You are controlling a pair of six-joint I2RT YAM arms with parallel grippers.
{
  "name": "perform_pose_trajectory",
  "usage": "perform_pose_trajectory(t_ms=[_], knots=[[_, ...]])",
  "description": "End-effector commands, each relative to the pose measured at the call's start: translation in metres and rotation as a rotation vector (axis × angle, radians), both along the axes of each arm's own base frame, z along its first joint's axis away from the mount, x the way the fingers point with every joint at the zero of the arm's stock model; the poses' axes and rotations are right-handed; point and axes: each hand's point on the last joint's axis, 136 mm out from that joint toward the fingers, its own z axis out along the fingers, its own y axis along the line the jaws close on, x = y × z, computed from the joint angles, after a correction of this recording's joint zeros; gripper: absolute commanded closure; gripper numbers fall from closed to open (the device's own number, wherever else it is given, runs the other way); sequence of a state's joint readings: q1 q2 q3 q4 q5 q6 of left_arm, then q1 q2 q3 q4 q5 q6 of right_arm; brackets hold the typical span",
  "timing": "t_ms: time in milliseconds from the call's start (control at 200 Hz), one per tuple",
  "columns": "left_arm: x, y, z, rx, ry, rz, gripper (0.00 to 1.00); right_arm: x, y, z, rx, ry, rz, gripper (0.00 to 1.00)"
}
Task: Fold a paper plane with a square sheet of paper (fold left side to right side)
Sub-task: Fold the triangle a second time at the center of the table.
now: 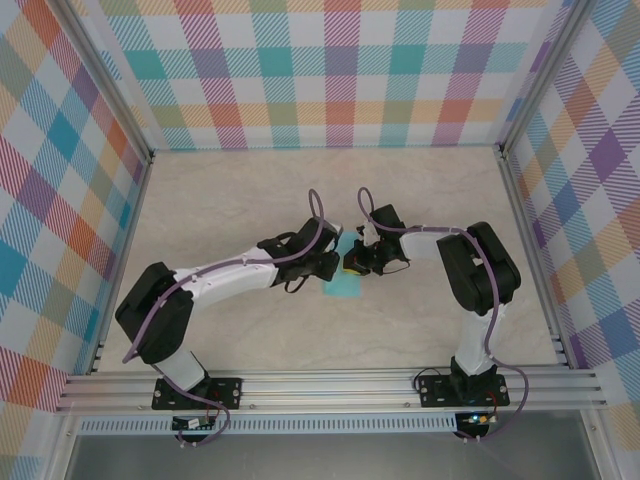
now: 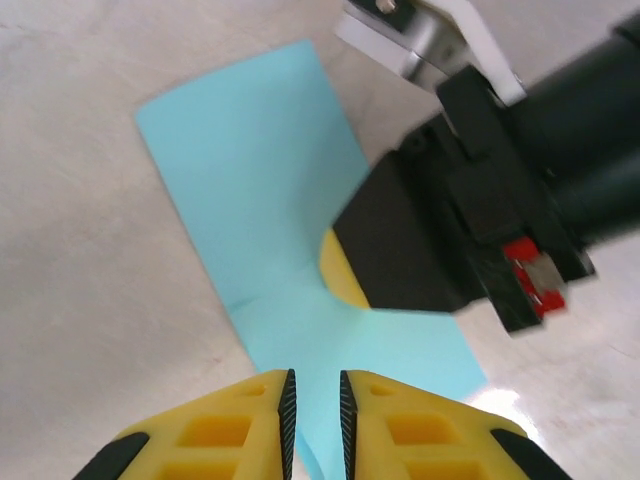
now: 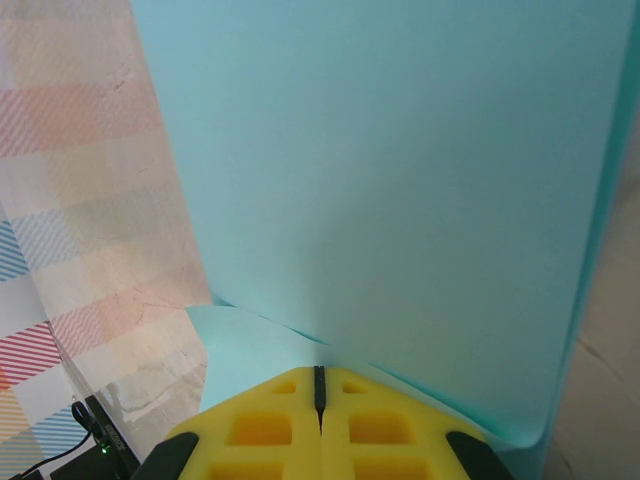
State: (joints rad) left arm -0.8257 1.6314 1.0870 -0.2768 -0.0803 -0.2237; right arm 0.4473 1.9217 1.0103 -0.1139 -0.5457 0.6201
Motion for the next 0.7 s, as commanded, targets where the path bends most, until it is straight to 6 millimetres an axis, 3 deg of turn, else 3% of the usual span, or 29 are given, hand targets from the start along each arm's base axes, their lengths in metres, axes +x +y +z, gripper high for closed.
perform_pose_trajectory(t_ms=[0,195,485,695], knots=[[-0.02,-0.012,-0.01,-0.102,0.11,-0.054,0.79,-0.01,-0.015,-0.027,-0.105,0.055,-0.008,0.97],[-0.033,-0.034,-0.029,-0.184,0.221,-0.116,0.8,-0.01,-0.015,-0.025,-0.102,0.055,-0.007,0.97],[-0.018,-0.019,-0.061,-0.135,0.258,-0.028,0.81,-0.01,-0.014,-0.022,-0.103,0.053,-0.002,0.97],[-0.022,-0.014,-0.075,-0.138,0.301,-0.028,0.83,-0.01,-0.014,-0.023,-0.105,0.052,0.001,0.97]])
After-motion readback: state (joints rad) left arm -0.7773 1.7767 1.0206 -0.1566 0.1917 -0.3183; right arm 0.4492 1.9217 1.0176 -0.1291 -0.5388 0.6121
